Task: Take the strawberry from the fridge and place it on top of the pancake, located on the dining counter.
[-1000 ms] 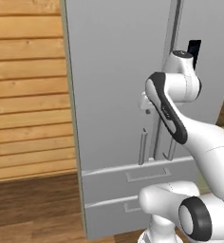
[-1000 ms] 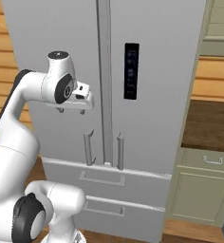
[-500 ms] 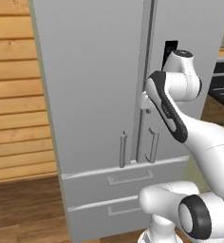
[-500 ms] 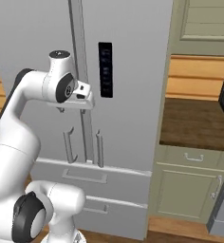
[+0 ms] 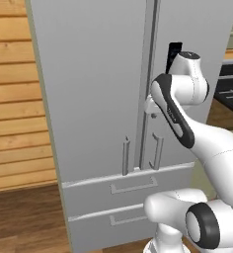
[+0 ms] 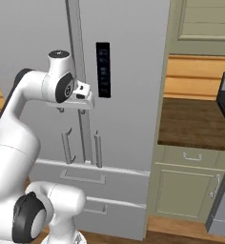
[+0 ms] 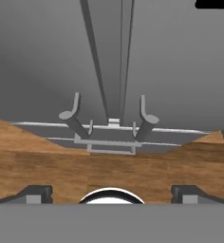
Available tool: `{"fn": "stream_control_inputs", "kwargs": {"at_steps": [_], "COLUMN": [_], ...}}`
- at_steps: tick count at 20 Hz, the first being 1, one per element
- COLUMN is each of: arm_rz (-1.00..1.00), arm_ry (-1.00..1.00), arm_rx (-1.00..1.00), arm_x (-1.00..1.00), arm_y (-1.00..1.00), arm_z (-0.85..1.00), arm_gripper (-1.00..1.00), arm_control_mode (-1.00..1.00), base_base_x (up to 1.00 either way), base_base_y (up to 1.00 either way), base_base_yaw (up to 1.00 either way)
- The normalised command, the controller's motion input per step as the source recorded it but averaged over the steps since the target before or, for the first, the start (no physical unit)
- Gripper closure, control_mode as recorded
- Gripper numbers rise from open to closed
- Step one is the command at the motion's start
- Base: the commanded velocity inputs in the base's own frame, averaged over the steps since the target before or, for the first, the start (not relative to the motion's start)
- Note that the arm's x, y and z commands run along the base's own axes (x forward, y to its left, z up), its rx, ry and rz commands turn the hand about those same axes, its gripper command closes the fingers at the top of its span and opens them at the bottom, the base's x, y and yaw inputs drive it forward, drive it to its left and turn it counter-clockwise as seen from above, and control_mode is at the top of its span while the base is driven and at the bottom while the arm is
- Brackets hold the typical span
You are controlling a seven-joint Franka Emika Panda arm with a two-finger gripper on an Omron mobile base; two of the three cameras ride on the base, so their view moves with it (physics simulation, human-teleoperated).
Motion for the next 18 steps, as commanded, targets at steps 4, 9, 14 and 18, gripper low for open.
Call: {"fn": "stream_control_inputs", "kwargs": {"at_steps": [4,9,14,18], "arm_rz": [0.00,0.00,0.00,0.00], "arm_ry": [0.00,0.00,0.00,-0.03], "arm_rx": [0.00,0.00,0.01,0.01], "arm_x": [0.00,0.00,0.00,0.04], "arm_y": [0.00,0.00,-0.01,-0.03], "arm_z": [0.00,0.00,-0.32,-0.59], "arm_gripper": [-1.00,-1.00,-1.00,-1.00], "arm_control_mode": [1.00,-1.00,-1.00,-1.00], "base_base_x": [-0.51,-0.05,0.00,0.00], "base_base_y": [0.04,0.01,0.00,0.00], "base_base_yaw": [-0.04,0.00,0.00,0.00]}}
